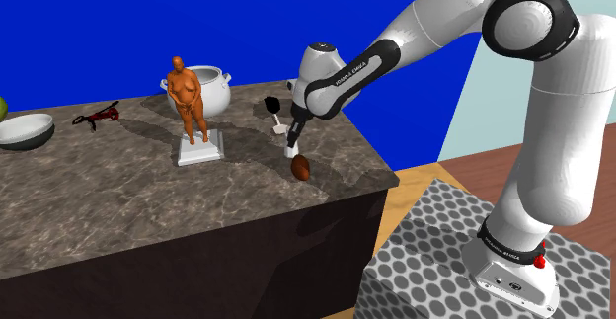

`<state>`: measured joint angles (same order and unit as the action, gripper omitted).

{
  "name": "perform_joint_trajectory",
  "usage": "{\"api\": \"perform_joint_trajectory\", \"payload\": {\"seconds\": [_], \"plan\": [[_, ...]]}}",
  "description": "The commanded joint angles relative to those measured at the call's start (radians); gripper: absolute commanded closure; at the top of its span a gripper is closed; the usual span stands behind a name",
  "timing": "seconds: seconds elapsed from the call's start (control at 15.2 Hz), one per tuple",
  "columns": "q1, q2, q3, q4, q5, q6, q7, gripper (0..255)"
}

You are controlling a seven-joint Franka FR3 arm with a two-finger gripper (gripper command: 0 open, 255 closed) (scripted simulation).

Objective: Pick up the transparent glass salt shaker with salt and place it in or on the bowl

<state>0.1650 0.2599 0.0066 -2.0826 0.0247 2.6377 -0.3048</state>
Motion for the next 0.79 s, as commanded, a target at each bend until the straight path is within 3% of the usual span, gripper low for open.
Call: {"api": "perform_joint_trajectory", "payload": {"seconds": [0.0,0.73], "plan": [[0.000,0.000,0.000,0.000,0.000,0.000,0.000,255],[0.000,-0.025,0.000,0.010,-0.001,-0.035,0.001,255]]}}
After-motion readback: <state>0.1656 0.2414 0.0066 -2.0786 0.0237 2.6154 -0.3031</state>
